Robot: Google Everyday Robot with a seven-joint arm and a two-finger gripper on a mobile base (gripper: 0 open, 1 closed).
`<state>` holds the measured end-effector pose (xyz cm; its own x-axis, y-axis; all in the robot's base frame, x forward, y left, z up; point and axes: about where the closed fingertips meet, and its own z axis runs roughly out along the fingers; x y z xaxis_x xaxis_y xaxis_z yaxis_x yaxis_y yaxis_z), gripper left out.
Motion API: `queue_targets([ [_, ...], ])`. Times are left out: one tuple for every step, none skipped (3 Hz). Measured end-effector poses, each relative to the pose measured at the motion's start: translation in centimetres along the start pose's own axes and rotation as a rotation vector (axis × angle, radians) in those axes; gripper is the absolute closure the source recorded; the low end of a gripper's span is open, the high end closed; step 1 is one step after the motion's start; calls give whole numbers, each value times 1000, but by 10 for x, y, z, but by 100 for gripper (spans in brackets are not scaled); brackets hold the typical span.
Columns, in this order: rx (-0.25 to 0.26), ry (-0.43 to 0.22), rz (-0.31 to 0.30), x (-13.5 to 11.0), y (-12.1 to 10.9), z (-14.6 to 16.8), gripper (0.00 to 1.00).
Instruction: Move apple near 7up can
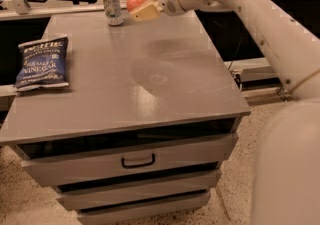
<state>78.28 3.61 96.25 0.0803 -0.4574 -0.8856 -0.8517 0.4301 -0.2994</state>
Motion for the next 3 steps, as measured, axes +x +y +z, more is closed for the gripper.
queue_targets([
  [-44,31,-10,-5,-5,51,100],
  [-97,66,-5,-2,3,92,100],
  [-121,114,19,12,10,119,100],
])
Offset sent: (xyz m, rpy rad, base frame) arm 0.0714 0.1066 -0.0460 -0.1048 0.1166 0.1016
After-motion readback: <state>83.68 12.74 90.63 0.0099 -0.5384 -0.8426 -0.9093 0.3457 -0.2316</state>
